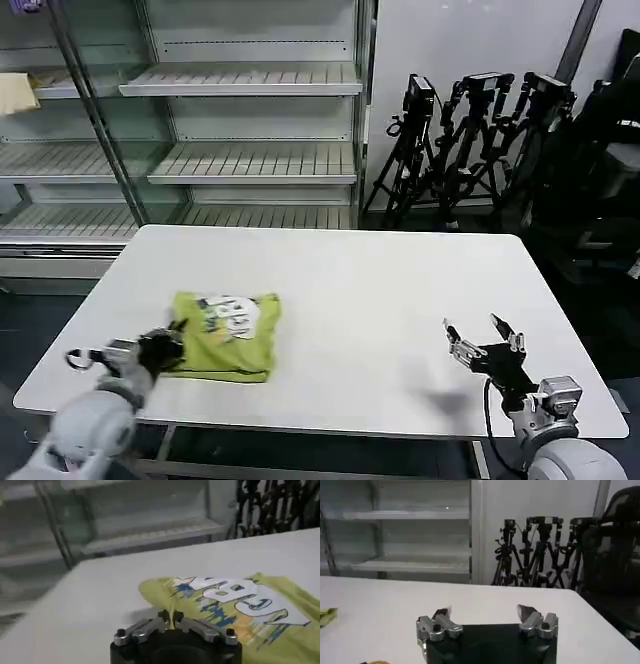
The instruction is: Fold and organize the clothes.
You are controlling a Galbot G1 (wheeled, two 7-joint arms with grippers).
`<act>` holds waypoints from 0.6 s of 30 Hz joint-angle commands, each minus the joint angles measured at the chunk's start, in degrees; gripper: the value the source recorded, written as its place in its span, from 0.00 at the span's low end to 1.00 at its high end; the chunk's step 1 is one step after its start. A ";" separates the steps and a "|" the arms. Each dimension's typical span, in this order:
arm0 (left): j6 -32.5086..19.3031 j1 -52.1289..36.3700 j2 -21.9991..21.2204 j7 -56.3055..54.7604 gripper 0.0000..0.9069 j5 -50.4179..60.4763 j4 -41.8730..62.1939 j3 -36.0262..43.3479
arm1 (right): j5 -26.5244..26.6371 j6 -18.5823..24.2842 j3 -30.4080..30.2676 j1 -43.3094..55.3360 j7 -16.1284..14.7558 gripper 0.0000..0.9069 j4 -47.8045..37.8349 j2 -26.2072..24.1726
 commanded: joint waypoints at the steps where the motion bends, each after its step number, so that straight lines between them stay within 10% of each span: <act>1: -4.04 8.78 17.74 18.62 0.02 14.77 6.02 -28.10 | 0.01 0.16 -2.04 2.16 -0.03 1.00 -0.28 -0.11; 10: -9.43 14.69 22.00 30.75 0.01 30.98 -0.11 -33.71 | -0.06 0.21 -2.21 1.91 -0.07 1.00 -0.26 -0.54; 18: -13.21 17.98 1.68 17.94 0.02 73.12 -21.58 -3.70 | -0.25 0.36 -0.78 -0.16 -0.16 1.00 -0.09 -0.43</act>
